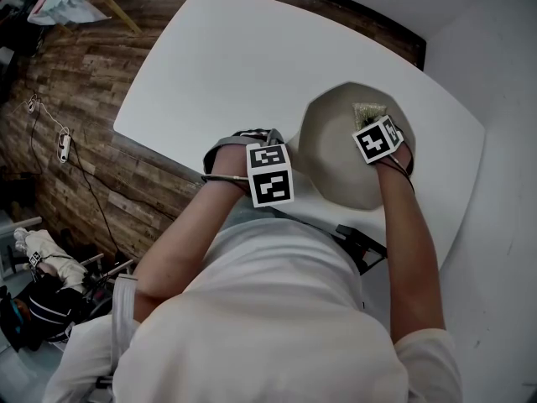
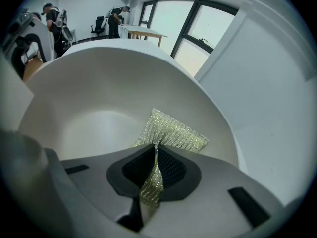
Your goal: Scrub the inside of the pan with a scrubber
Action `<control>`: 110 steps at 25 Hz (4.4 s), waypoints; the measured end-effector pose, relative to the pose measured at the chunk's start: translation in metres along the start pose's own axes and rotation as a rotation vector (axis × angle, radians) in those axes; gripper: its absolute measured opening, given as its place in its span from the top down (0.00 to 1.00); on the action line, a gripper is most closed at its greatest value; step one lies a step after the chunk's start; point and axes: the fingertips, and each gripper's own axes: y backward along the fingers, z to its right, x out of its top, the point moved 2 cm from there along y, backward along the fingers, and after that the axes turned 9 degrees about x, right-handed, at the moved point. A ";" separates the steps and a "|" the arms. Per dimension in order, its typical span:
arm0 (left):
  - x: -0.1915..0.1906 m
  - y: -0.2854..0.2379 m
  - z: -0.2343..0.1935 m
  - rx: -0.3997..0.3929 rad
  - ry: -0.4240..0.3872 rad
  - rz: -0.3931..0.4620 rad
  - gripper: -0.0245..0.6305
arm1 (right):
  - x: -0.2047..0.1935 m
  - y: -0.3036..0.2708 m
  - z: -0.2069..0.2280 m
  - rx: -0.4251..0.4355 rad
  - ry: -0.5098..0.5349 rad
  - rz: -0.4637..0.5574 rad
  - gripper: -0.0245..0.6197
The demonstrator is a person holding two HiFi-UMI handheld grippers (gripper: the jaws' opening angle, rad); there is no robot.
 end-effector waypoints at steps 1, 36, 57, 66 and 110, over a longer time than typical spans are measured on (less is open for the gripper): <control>0.000 0.001 0.000 0.000 0.000 0.000 0.59 | -0.003 0.001 0.000 -0.002 0.006 -0.024 0.90; 0.001 0.000 -0.002 0.005 0.027 0.013 0.59 | -0.087 0.029 -0.057 0.326 -0.005 -0.501 0.90; 0.001 0.000 -0.004 0.070 0.002 0.102 0.59 | -0.070 0.038 -0.129 0.752 -0.213 -0.254 0.90; 0.001 0.002 -0.011 0.136 -0.044 0.129 0.59 | -0.052 0.042 -0.147 0.926 -0.316 -0.127 0.90; 0.038 0.173 -0.077 0.402 0.538 0.814 0.94 | -0.019 0.234 -0.024 0.330 -0.580 1.169 0.90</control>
